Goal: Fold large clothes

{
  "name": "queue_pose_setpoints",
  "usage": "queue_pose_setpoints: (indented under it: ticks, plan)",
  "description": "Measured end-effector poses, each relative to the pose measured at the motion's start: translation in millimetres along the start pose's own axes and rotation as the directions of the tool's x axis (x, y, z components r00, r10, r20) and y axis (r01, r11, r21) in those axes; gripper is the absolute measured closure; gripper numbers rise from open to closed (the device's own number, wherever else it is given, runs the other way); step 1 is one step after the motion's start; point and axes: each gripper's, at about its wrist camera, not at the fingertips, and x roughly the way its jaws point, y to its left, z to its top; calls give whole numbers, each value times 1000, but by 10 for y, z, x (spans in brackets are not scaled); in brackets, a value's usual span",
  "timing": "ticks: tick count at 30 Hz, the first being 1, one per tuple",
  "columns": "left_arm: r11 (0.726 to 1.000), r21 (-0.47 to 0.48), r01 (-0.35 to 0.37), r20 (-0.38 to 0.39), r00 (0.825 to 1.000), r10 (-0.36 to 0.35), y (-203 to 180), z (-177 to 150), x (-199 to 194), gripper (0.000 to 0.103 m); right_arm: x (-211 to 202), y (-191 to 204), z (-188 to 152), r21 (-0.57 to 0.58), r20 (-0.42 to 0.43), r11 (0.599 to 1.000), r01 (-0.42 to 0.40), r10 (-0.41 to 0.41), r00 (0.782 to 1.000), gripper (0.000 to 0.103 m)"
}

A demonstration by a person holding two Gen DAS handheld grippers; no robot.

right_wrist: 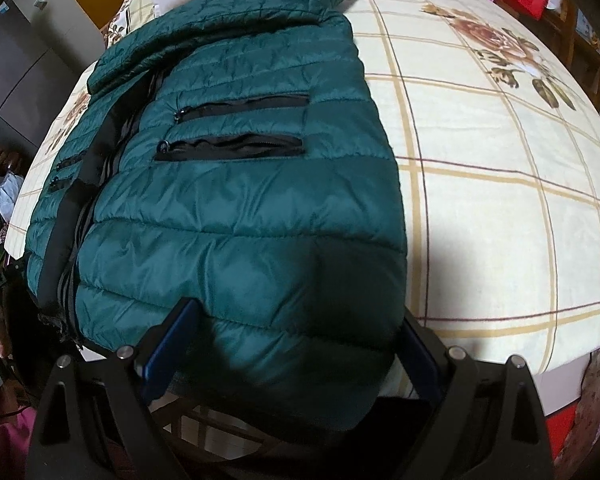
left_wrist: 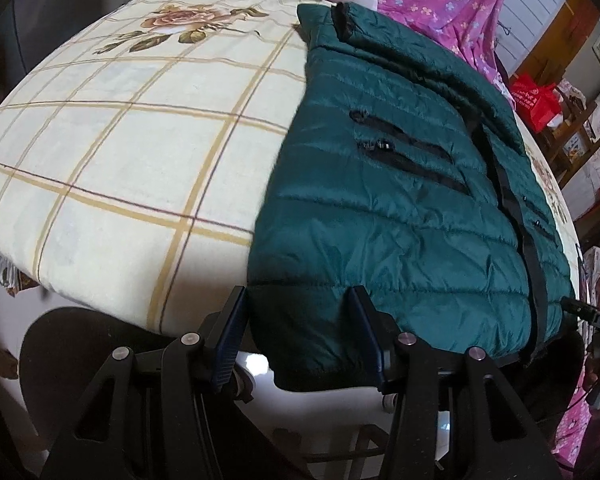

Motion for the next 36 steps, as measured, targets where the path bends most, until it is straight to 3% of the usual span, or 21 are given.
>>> queue_pose_setpoints:
  ticks: [10,22,24,26,29,32,36]
  plan:
    - [999,-21,23,3,1000,-23,7,13,52,69,-5,-15,15,5,20,1000,-6,6,1000,8]
    - [1000,-8,-3,2,1000,3,-107,5,88,58,-10,41,-22,-33,74,997,-76,79,994,7]
    - [1000,4,2,5,1000,-2,-123,-5,85,60,-30,62,-32,-50,87,995,-88,92,992,18]
    - [1000,13,24,4,1000,-24,-135,-11,75,80,-64,43,-44,-48,101,992,-114,118,988,42]
    - [1000,24,17,25,1000,-18,-163,22,17,101,-101,-7,-33,-38,116,989,-141,145,983,61]
    - [999,22,37,69,997,-39,-176,110,-108,103,-208,-49,-8,-27,156,982,-187,189,970,77]
    - [996,46,77,152,985,-83,-263,267,-321,103,-450,15,85,-68,239,977,-204,214,947,82]
